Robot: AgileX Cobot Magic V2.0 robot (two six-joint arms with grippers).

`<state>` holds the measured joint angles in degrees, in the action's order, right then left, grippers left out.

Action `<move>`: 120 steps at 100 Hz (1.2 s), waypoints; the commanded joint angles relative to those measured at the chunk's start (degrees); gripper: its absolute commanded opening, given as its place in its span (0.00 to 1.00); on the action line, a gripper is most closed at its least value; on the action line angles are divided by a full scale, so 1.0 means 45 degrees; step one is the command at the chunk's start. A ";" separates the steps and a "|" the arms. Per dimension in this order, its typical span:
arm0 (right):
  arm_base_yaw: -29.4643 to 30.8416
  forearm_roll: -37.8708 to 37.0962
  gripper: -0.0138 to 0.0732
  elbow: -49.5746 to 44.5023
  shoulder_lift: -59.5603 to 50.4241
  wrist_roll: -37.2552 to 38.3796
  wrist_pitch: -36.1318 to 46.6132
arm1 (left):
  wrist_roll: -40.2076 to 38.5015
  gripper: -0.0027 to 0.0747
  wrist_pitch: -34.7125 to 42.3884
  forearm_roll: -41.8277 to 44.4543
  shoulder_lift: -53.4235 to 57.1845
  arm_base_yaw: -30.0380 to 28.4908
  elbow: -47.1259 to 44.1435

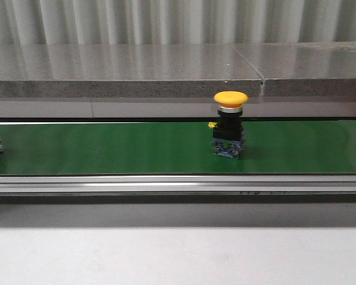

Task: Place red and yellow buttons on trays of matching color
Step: 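Lower the red button onto the belt's near end and open the left gripper, then lower the right gripper onto the yellow button at the belt's end and grasp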

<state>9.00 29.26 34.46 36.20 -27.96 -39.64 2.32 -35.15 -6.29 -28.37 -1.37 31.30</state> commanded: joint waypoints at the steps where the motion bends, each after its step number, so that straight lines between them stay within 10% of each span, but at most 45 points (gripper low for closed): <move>1: -0.0018 0.0408 0.09 0.0316 -0.0028 -0.0107 0.0811 | 0.0047 0.03 0.1058 -0.0206 0.0014 0.0100 0.0215; 48: -0.0018 0.0408 0.12 0.0316 -0.0014 -0.0107 0.0763 | 0.0024 0.01 0.1035 -0.0228 0.0014 0.0100 0.0149; 62: -0.0018 0.0613 0.33 0.0316 -0.0014 -0.0107 0.0440 | 0.0024 0.01 0.0938 -0.0228 0.0014 0.0100 0.0149; 84: -0.0018 0.1569 0.93 0.0316 -0.0014 -0.0107 0.0165 | 0.0024 0.01 0.0938 -0.0228 0.0014 0.0100 0.0149; 120: -0.0740 0.1717 0.88 0.1234 0.2045 -0.0575 -0.0108 | 0.0024 0.01 0.0938 -0.0228 0.0014 0.0100 0.0149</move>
<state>7.21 34.65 36.79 41.82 -28.71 -42.23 2.32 -34.80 -6.42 -28.24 -1.37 30.39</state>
